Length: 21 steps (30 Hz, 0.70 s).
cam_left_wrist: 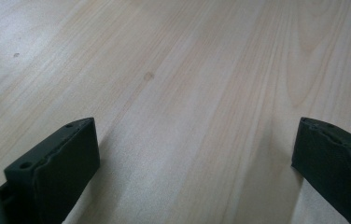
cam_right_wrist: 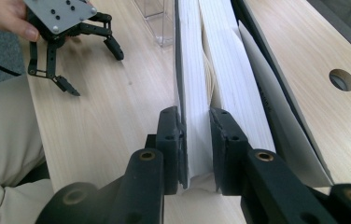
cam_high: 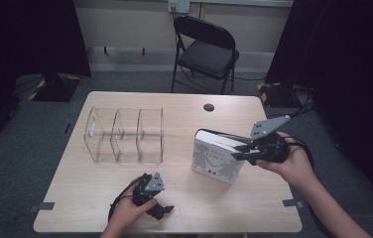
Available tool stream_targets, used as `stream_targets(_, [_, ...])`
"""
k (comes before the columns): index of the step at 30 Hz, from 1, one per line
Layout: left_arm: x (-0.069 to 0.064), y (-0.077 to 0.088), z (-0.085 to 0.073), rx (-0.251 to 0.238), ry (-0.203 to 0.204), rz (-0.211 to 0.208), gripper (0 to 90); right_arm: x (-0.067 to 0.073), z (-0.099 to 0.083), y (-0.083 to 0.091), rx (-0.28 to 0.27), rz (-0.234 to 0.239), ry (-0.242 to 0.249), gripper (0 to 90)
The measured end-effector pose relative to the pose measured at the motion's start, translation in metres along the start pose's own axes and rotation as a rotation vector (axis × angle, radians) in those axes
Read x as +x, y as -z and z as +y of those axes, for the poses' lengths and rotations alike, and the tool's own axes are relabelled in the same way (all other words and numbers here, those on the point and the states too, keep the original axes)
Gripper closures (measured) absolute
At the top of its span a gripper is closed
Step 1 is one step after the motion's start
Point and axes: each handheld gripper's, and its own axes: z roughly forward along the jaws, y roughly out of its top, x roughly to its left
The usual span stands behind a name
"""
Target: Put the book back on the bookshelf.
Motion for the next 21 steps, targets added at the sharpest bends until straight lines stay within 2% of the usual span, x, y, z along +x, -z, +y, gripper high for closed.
stream_targets(3, [-0.0002,-0.0003,0.0001,0.000,0.001,0.000,0.0,-0.0032,-0.0014,-0.0007,-0.007,-0.019,-0.011,74.2])
stream_targets(7, [-0.0002,-0.0003,0.0000,0.000,0.001,0.000,0.0,-0.0062,-0.0025,-0.0008,-0.011,-0.015,-0.023,74.1])
stream_targets(12, [-0.0002,-0.0002,0.0001,0.000,0.001,0.000,0.0,-0.0059,-0.0013,-0.0012,-0.001,-0.025,-0.014,73.7])
stream_targets(21, [-0.0002,-0.0002,0.0001,0.000,0.001,0.000,0.0,-0.0087,-0.0043,-0.0026,0.002,-0.036,-0.032,68.6])
